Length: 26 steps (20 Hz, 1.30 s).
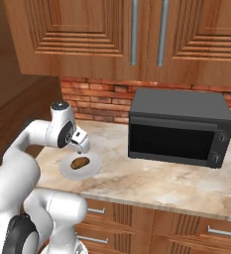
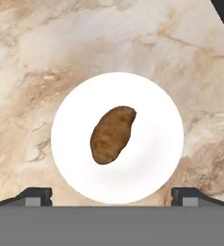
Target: Place the potato on the rack of the oven.
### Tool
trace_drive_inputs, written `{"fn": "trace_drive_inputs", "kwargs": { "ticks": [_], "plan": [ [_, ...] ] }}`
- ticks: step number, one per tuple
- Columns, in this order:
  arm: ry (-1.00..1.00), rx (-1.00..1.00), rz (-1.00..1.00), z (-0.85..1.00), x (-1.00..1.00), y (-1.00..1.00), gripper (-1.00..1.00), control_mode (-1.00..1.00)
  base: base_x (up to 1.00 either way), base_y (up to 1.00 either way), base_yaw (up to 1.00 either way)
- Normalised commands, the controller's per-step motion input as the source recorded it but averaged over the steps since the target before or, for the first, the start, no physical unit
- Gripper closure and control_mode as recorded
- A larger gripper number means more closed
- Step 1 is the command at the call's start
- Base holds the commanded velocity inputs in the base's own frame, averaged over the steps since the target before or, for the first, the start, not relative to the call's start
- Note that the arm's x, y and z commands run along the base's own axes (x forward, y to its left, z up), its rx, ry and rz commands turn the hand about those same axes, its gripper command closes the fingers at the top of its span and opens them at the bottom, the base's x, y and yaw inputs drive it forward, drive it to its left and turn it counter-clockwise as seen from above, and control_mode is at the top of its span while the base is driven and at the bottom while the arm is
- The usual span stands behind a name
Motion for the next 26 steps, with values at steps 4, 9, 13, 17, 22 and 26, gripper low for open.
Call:
{"fn": "trace_drive_inputs", "kwargs": {
  "ticks": [4,9,13,17,22,26],
  "plan": [
    [0.05,0.0,0.0,-0.37,0.57,0.08,-1.0,-1.0,0.0,0.0,0.0],
    [0.12,0.0,0.0,-0.48,0.13,0.0,-1.0,-1.0,0.0,0.0,0.0],
    [0.1,0.0,-0.01,-0.56,0.0,0.0,-1.0,-1.0,0.0,0.0,0.0],
    [0.04,0.0,0.0,-0.55,0.0,0.0,-1.0,-1.0,0.0,0.0,0.0],
    [0.01,0.0,0.0,-0.48,0.03,0.0,-1.0,-1.0,0.0,0.0,0.0],
    [0.0,0.0,-0.03,-0.31,0.23,0.03,-1.0,-1.0,0.0,0.0,0.0]
  ]
}}
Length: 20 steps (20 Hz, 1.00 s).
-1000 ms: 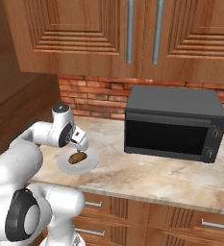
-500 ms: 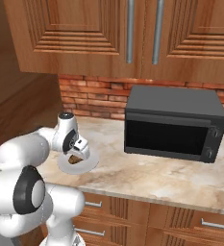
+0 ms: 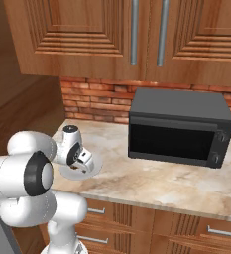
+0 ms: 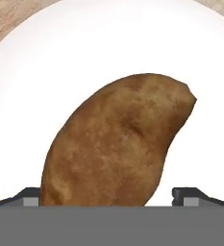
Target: Place the potato on the rack of the oven.
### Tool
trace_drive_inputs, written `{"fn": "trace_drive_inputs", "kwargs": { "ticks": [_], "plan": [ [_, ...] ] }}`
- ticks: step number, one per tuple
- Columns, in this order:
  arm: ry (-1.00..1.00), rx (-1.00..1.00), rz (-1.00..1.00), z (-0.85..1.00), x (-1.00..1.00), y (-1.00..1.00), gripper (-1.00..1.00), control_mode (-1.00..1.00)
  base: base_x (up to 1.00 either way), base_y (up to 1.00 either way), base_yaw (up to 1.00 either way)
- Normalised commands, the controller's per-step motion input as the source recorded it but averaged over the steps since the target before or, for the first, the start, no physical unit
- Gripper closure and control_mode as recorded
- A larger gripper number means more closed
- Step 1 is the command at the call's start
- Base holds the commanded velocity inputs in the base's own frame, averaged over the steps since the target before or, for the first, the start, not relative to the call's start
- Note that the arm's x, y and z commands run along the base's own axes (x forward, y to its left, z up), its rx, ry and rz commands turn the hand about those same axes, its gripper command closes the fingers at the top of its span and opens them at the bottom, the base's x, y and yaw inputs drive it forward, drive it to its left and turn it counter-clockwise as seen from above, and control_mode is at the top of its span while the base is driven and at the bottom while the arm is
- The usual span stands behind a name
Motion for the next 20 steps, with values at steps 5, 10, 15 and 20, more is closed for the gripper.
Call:
{"fn": "trace_drive_inputs", "kwargs": {
  "ticks": [5,10,15,20],
  "plan": [
    [0.0,0.0,-0.01,-0.21,0.06,0.05,-1.0,-1.0,0.0,0.0,0.0],
    [0.0,0.0,0.0,-0.12,0.0,0.01,1.0,-1.0,0.0,0.0,0.0],
    [0.0,0.0,0.0,-0.02,0.0,0.0,1.0,-1.0,0.0,0.0,0.0],
    [0.0,0.0,0.0,0.0,-0.08,-0.05,1.0,-1.0,0.0,0.0,0.0]
  ]
}}
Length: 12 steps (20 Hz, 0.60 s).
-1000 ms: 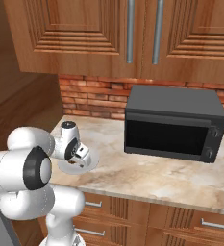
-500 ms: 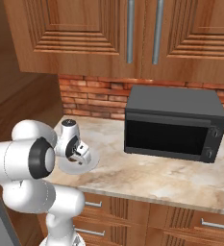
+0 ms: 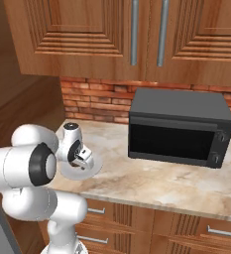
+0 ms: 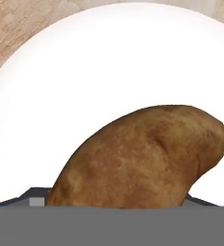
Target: Place the potato on the rack of the oven.
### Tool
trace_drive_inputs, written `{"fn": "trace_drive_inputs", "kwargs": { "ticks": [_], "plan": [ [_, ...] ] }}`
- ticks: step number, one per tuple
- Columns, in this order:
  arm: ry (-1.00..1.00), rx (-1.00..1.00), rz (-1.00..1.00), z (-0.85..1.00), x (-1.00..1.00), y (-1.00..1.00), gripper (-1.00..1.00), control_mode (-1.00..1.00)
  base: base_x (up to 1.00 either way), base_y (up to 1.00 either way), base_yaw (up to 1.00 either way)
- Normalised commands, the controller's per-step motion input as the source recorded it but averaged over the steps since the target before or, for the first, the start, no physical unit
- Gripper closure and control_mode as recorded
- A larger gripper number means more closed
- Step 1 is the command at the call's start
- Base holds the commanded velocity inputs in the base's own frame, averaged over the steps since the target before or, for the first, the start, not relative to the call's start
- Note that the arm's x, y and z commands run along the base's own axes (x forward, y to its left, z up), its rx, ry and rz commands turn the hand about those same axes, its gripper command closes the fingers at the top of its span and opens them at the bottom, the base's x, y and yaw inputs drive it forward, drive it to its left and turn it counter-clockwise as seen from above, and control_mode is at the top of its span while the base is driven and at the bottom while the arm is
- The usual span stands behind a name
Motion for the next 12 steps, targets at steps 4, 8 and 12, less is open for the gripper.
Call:
{"fn": "trace_drive_inputs", "kwargs": {
  "ticks": [4,8,12],
  "plan": [
    [0.0,-0.02,0.21,0.49,-0.37,-0.21,1.0,-1.0,0.0,0.0,0.0],
    [-0.01,-0.08,0.37,0.58,-0.76,-0.1,1.0,-1.0,0.0,0.0,0.0],
    [-0.01,-0.1,0.34,0.75,-0.88,-0.12,1.0,-1.0,0.0,0.0,0.0]
  ]
}}
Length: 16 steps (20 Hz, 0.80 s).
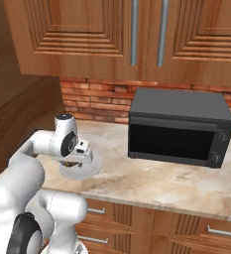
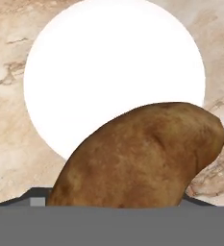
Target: Place the potato on the rack of the oven.
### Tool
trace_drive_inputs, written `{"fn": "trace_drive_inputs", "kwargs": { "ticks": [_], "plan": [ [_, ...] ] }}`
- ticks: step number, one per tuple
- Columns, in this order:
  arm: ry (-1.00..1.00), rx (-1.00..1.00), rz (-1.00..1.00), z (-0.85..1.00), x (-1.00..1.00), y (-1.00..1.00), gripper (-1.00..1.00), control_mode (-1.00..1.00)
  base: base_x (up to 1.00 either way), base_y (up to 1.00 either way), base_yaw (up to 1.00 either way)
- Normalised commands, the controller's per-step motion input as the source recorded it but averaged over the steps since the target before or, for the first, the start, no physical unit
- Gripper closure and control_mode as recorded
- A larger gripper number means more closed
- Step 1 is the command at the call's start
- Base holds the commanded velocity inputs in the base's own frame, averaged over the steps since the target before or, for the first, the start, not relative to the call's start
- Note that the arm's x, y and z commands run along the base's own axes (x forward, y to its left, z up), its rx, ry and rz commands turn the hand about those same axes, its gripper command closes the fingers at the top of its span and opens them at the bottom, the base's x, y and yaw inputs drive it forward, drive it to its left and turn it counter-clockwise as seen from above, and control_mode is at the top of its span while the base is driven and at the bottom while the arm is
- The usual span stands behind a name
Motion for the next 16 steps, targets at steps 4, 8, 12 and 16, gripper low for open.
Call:
{"fn": "trace_drive_inputs", "kwargs": {
  "ticks": [4,8,12,16],
  "plan": [
    [0.0,-0.07,0.22,0.69,-0.72,-0.21,1.0,-1.0,0.0,0.0,0.0],
    [0.01,0.0,0.07,0.89,-0.54,-0.2,1.0,-1.0,0.0,0.0,0.0],
    [0.01,0.0,-0.05,0.49,-0.29,-0.11,1.0,-1.0,0.0,0.0,0.0],
    [-0.17,0.0,-0.05,0.72,-0.67,-0.05,1.0,-1.0,0.0,0.0,0.0]
  ]
}}
